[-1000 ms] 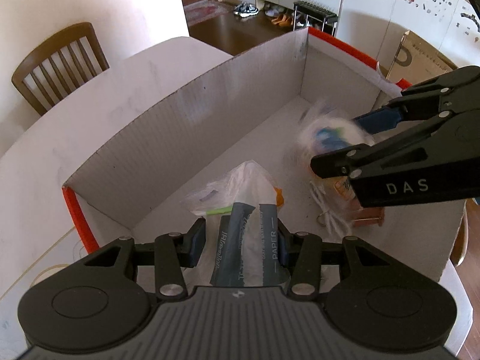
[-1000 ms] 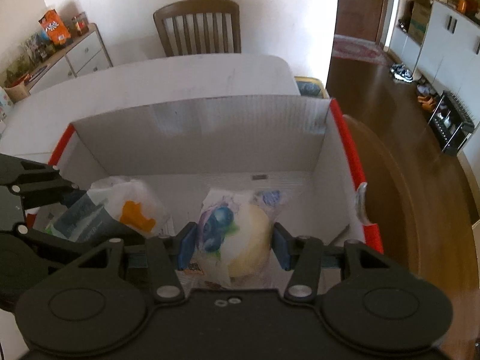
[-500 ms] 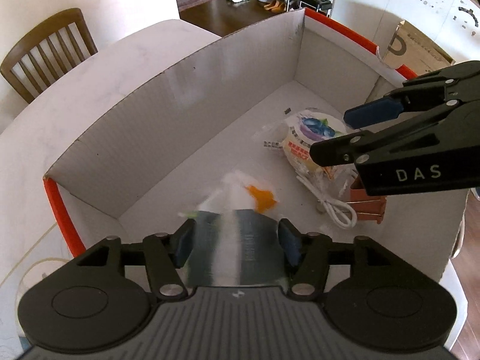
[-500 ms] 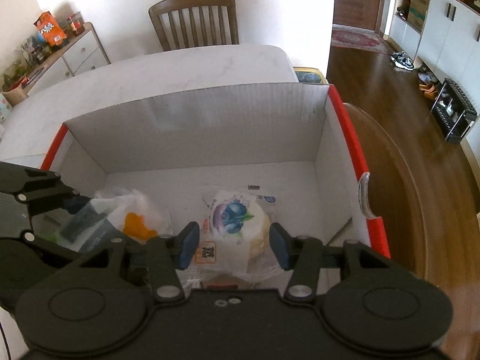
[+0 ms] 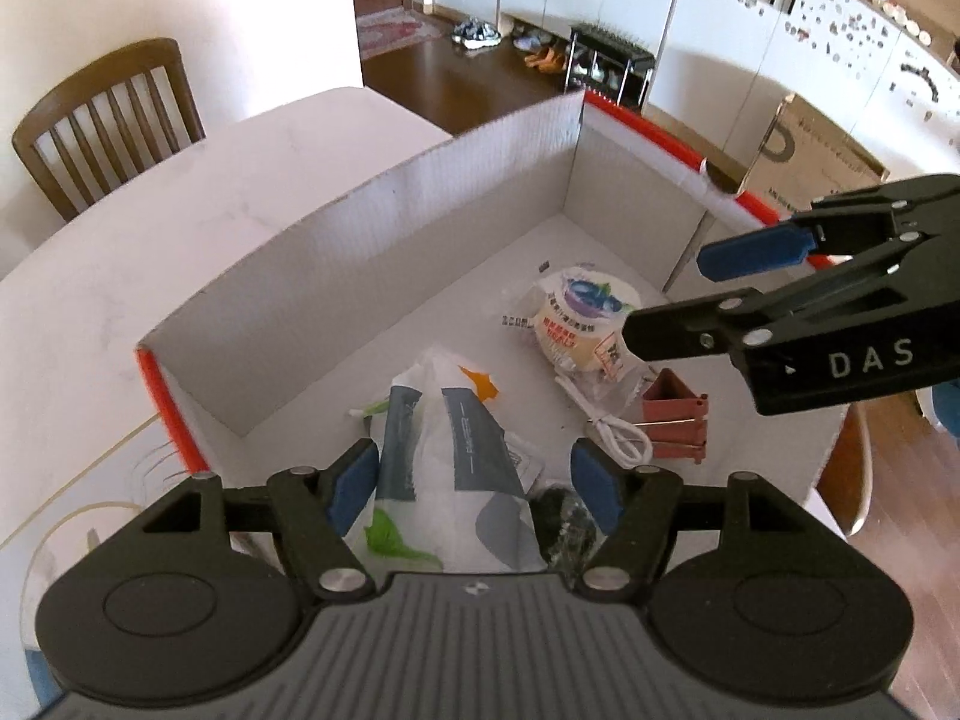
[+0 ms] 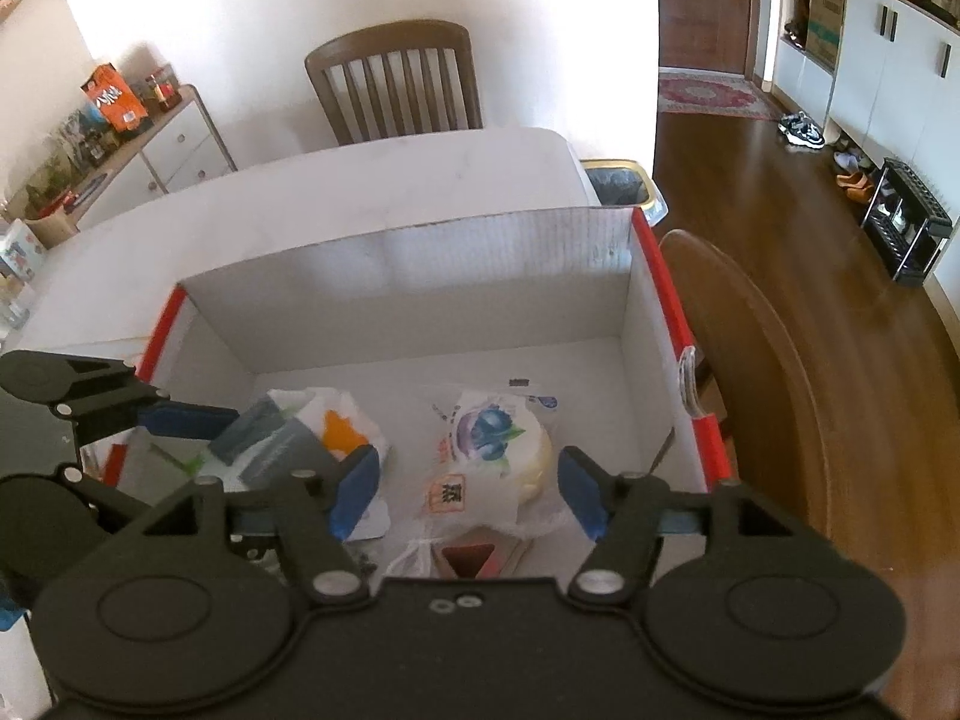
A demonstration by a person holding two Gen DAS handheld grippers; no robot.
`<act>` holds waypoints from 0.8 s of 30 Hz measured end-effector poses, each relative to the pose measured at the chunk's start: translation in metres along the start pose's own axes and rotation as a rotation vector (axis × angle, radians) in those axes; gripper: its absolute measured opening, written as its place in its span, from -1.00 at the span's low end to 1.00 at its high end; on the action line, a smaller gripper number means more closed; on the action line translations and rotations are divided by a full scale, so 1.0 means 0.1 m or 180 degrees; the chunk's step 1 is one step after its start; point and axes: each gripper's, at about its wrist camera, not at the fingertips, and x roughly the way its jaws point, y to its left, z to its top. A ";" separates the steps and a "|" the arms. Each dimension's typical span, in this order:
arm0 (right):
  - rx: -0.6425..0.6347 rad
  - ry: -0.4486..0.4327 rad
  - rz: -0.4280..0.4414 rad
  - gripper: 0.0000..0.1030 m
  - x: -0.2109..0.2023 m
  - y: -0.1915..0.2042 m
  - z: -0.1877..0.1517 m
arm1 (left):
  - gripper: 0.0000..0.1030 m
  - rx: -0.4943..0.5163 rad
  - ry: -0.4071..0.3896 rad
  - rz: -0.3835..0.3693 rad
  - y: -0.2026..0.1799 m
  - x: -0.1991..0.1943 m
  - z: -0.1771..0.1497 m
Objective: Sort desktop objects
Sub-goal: 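Open the left tool dropping the white bag while the right tool releases the bread bag, then move both tools back from the box to the table pile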
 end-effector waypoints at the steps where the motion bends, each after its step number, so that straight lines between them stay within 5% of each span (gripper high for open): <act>1: 0.0002 -0.0017 0.0018 0.31 -0.04 0.01 -0.01 | 0.36 -0.0014 -0.0024 -0.0006 0.01 -0.04 -0.01; 24: -0.0047 -0.0427 0.0252 0.45 -0.81 0.66 -0.31 | 0.36 -0.0153 -0.0625 -0.0174 0.19 -1.02 -0.52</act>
